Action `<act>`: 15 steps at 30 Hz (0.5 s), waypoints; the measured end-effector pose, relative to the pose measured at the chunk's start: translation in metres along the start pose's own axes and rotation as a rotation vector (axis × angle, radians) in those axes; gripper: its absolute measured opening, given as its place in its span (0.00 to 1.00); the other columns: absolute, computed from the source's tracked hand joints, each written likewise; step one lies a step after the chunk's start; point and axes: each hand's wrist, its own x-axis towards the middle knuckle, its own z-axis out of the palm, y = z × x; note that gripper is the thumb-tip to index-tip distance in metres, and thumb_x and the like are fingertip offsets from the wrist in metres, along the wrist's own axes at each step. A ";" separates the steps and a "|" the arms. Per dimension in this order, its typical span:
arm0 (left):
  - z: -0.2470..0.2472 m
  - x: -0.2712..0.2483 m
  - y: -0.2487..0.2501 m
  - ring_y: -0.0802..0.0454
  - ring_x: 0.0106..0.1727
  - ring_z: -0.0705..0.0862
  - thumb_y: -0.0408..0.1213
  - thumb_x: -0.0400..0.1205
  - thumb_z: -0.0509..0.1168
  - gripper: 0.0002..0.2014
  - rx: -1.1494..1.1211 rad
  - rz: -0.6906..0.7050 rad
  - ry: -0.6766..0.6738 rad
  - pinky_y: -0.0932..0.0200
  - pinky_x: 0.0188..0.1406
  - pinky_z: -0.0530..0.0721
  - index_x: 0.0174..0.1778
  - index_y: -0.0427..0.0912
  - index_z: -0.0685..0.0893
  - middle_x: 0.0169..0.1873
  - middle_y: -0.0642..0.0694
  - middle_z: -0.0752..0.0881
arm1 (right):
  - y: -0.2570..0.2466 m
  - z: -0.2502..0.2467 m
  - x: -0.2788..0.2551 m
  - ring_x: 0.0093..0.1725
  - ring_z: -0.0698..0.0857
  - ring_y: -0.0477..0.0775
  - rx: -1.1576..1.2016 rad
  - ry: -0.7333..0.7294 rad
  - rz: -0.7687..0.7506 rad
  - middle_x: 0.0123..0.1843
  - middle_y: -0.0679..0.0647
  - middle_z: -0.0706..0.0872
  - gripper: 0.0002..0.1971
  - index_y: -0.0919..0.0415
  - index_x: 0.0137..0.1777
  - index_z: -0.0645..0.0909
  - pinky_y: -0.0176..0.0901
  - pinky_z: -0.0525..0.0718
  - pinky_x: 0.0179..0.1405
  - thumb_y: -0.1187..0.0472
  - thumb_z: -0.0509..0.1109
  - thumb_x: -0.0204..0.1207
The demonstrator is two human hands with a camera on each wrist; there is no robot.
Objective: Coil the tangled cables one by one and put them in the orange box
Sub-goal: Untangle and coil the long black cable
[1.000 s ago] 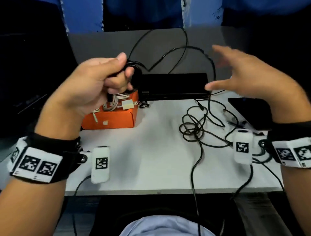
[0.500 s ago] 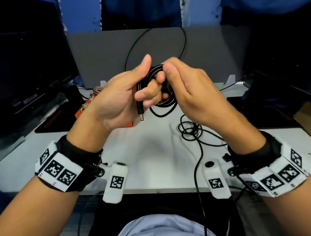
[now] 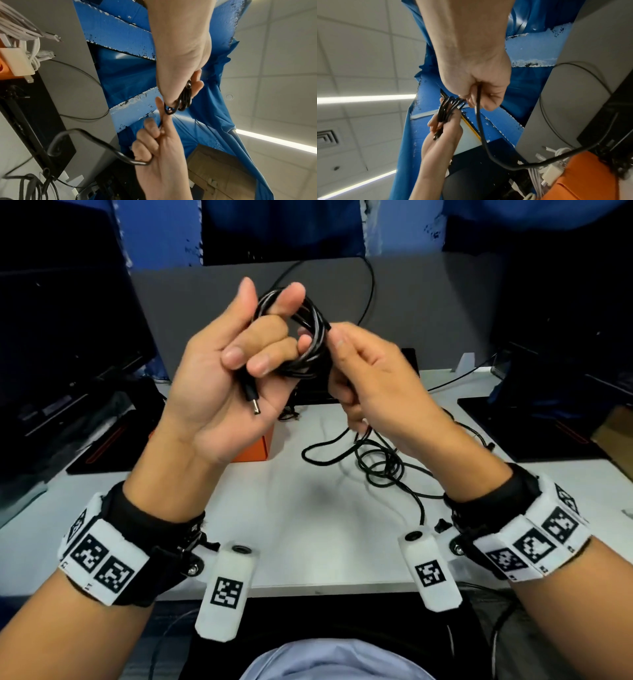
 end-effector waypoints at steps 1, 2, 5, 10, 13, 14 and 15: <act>-0.002 0.000 0.001 0.56 0.25 0.74 0.45 0.95 0.47 0.24 -0.019 0.032 0.024 0.62 0.66 0.79 0.60 0.28 0.83 0.18 0.52 0.73 | 0.004 0.004 -0.001 0.22 0.66 0.43 -0.026 -0.011 0.048 0.32 0.54 0.68 0.16 0.41 0.49 0.83 0.43 0.80 0.21 0.48 0.55 0.94; -0.004 0.001 0.002 0.57 0.26 0.74 0.45 0.95 0.48 0.24 -0.018 0.069 0.055 0.62 0.66 0.80 0.62 0.28 0.82 0.19 0.52 0.72 | 0.008 0.008 -0.002 0.21 0.67 0.43 -0.036 -0.040 0.122 0.32 0.56 0.69 0.15 0.43 0.52 0.83 0.53 0.89 0.26 0.48 0.55 0.94; -0.009 0.005 -0.002 0.58 0.28 0.72 0.44 0.95 0.48 0.24 0.215 0.196 0.220 0.61 0.61 0.80 0.64 0.26 0.79 0.21 0.54 0.71 | 0.017 0.021 -0.009 0.18 0.66 0.47 0.036 -0.262 0.368 0.34 0.58 0.73 0.18 0.47 0.78 0.74 0.73 0.92 0.41 0.47 0.52 0.94; -0.011 0.005 -0.024 0.56 0.41 0.85 0.42 0.93 0.52 0.18 1.431 0.327 0.301 0.48 0.64 0.81 0.47 0.37 0.83 0.32 0.54 0.85 | 0.007 0.028 -0.018 0.19 0.60 0.47 0.009 -0.565 0.491 0.32 0.54 0.73 0.12 0.52 0.67 0.75 0.36 0.71 0.17 0.49 0.55 0.94; -0.010 0.002 -0.029 0.47 0.43 0.87 0.52 0.90 0.50 0.21 1.964 0.185 0.165 0.42 0.52 0.82 0.55 0.38 0.81 0.36 0.52 0.88 | -0.003 0.008 -0.016 0.18 0.61 0.47 -0.120 -0.599 0.439 0.29 0.53 0.72 0.14 0.55 0.43 0.82 0.34 0.62 0.17 0.60 0.60 0.90; -0.010 0.001 -0.026 0.45 0.42 0.86 0.55 0.89 0.49 0.23 2.015 0.110 0.135 0.40 0.50 0.82 0.53 0.40 0.80 0.37 0.51 0.87 | -0.007 0.001 -0.015 0.19 0.61 0.47 -0.161 -0.608 0.430 0.28 0.52 0.70 0.15 0.55 0.43 0.86 0.34 0.61 0.17 0.60 0.62 0.90; -0.011 0.000 -0.021 0.45 0.42 0.85 0.56 0.89 0.48 0.24 2.026 0.029 0.107 0.39 0.48 0.82 0.50 0.40 0.79 0.36 0.50 0.86 | -0.010 -0.007 -0.014 0.20 0.60 0.48 -0.195 -0.601 0.421 0.27 0.51 0.68 0.14 0.58 0.47 0.89 0.35 0.61 0.17 0.58 0.64 0.89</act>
